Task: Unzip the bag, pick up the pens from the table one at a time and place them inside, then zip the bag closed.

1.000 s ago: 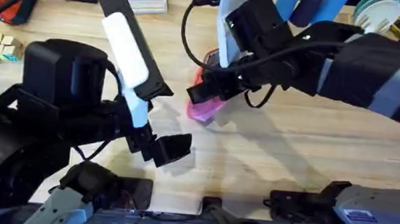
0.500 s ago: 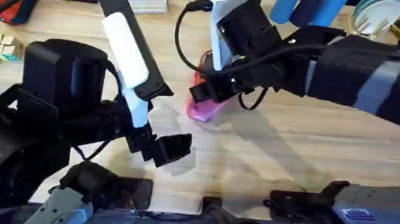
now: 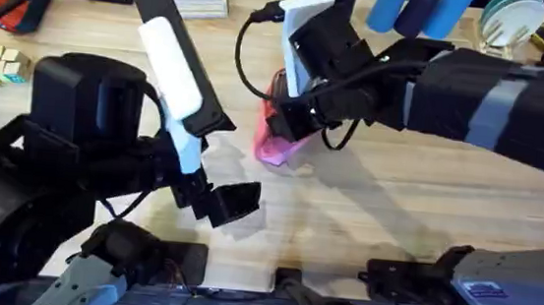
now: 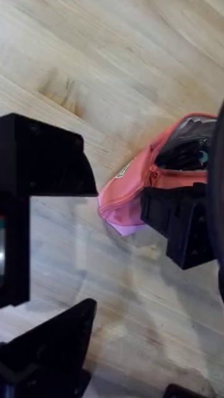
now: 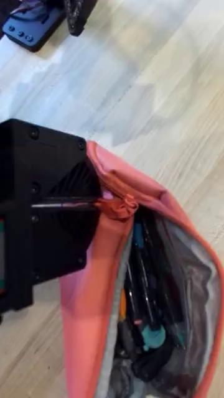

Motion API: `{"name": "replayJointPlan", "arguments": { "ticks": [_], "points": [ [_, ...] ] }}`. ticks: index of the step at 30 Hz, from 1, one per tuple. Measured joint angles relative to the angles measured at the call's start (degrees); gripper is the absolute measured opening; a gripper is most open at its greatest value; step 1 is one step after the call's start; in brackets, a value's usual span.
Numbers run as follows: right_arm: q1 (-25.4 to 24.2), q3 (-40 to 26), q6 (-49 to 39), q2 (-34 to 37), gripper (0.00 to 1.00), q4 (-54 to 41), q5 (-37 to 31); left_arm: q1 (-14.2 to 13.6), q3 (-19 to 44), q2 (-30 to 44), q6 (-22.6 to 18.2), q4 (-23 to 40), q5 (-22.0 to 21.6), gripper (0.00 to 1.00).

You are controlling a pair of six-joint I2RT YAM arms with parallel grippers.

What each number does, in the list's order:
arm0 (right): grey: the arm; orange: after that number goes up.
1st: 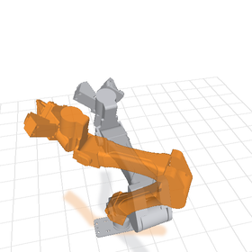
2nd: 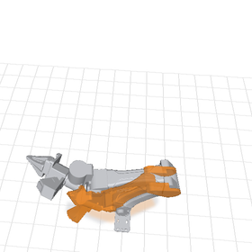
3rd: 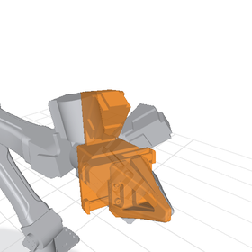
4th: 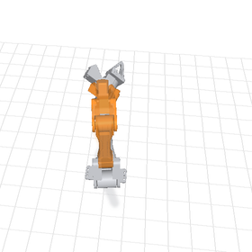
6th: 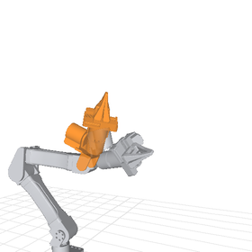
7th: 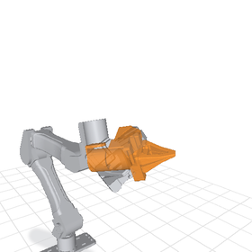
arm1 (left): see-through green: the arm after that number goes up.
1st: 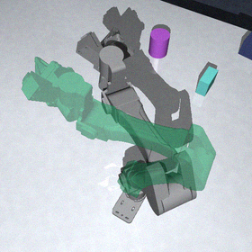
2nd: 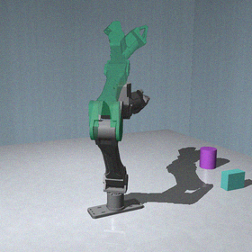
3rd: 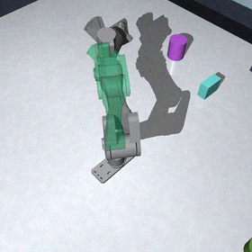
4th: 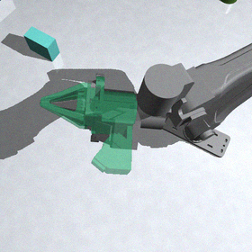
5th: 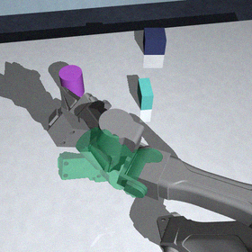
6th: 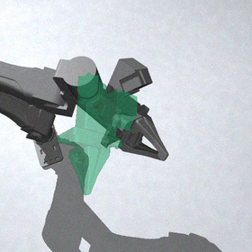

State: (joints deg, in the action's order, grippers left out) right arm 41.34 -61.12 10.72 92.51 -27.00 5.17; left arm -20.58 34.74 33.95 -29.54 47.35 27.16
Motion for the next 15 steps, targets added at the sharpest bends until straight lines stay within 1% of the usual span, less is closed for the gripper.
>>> {"name": "replayJointPlan", "arguments": {
  "ticks": [10, 15],
  "points": [
    [-0.1, 0.0, 0.0, -0.5, 0.033, -0.2, 0.0, 0.0, 0.0, 0.0, 0.0, 0.0, 0.0, 0.993],
    [-1.0, 0.0, -0.3, -4.0, 0.031, -1.2, 0.4, 0.0, 0.0, 0.0, 0.0, 0.0, 0.0, 0.993]
  ]
}}
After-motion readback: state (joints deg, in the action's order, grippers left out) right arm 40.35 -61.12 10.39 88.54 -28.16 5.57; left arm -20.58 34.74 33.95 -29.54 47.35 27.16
